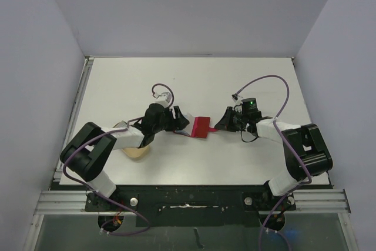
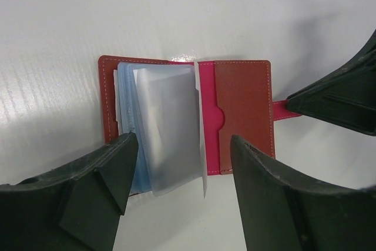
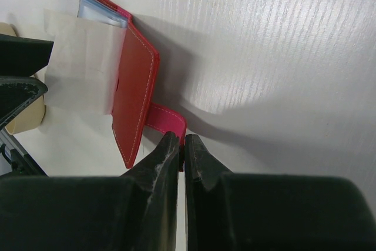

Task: Put the credit cards into the card holder
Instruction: Turn over the card slot in the card holder.

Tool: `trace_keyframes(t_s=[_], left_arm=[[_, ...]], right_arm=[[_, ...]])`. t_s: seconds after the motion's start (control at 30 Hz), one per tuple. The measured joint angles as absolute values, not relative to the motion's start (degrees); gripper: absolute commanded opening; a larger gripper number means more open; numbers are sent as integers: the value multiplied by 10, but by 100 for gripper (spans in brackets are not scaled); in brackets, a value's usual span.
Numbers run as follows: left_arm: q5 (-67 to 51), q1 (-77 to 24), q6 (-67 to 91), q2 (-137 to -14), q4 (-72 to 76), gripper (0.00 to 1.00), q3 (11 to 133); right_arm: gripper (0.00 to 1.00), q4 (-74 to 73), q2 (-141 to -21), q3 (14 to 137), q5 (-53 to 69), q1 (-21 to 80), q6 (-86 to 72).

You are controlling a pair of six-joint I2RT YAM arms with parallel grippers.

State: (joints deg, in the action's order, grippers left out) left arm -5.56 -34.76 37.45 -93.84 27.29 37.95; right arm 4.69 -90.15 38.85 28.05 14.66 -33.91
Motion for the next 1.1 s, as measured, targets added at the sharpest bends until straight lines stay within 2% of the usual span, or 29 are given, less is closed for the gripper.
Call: trace_keyframes(t_s=[0.4, 1.1], left_arm=[[-64, -349, 389, -972, 289, 61, 380], [-130, -362, 440, -972, 338, 42, 380]], right_arm=[[0, 51, -901, 389, 281, 147, -339], [0, 55, -902, 389, 281, 147, -339]])
